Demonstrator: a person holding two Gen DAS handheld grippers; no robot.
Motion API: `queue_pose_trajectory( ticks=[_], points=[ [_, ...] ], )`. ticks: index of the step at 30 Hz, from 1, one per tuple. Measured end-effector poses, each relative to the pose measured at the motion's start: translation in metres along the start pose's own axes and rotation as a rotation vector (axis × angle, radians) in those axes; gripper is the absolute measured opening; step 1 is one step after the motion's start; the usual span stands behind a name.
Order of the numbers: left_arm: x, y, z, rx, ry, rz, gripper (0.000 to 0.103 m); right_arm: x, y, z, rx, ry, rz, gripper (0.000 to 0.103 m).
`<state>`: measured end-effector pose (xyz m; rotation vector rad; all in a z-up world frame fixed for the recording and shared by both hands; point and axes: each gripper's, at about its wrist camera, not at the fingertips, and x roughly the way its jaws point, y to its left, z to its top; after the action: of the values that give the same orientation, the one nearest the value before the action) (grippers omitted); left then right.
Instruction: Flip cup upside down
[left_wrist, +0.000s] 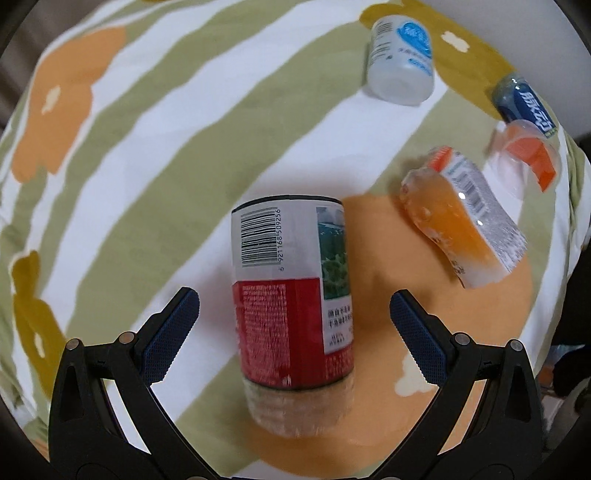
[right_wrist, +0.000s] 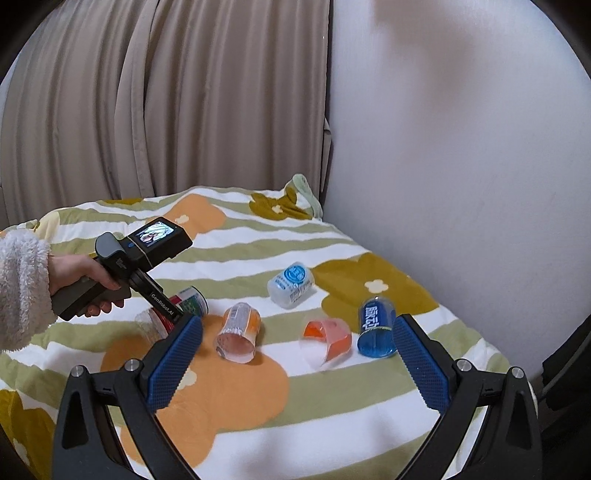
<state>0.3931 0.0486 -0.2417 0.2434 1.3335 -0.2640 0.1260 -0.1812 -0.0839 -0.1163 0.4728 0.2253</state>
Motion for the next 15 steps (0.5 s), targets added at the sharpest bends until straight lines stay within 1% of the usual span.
queue_pose_trajectory(
  ticks=[1, 2, 3, 5, 6, 10, 13, 15],
  points=[
    [0.002, 0.000, 0.000, -0.007, 0.004, -0.006, 0.096, 0.001, 0.000, -0.001, 0.000, 0.004, 0.002, 0.103],
    [0.005, 0.001, -0.001, -0.015, 0.013, -0.017, 0.088, 0.003, 0.000, -0.001, -0.001, 0.008, 0.003, 0.103],
    [0.008, 0.001, -0.002, -0.023, 0.023, -0.024, 0.076, 0.003, 0.000, -0.001, -0.003, 0.010, 0.003, 0.103],
    [0.014, 0.003, -0.003, -0.037, 0.044, -0.038, 0.059, 0.004, 0.001, -0.001, -0.006, 0.008, 0.002, 0.103],
    [0.016, 0.002, -0.005, -0.039, 0.050, -0.049, 0.059, 0.005, 0.000, -0.001, -0.006, 0.006, 0.002, 0.103],
    [0.009, -0.002, -0.012, -0.023, 0.040, -0.043, 0.059, 0.002, 0.001, 0.000, -0.009, 0.005, 0.001, 0.103],
    [-0.007, -0.007, -0.018, -0.010, 0.026, -0.049, 0.059, -0.006, 0.003, 0.003, -0.015, -0.006, -0.006, 0.103],
    [-0.030, -0.012, -0.025, 0.006, 0.006, -0.055, 0.059, -0.014, 0.005, 0.006, -0.017, -0.018, -0.009, 0.103]
  ],
)
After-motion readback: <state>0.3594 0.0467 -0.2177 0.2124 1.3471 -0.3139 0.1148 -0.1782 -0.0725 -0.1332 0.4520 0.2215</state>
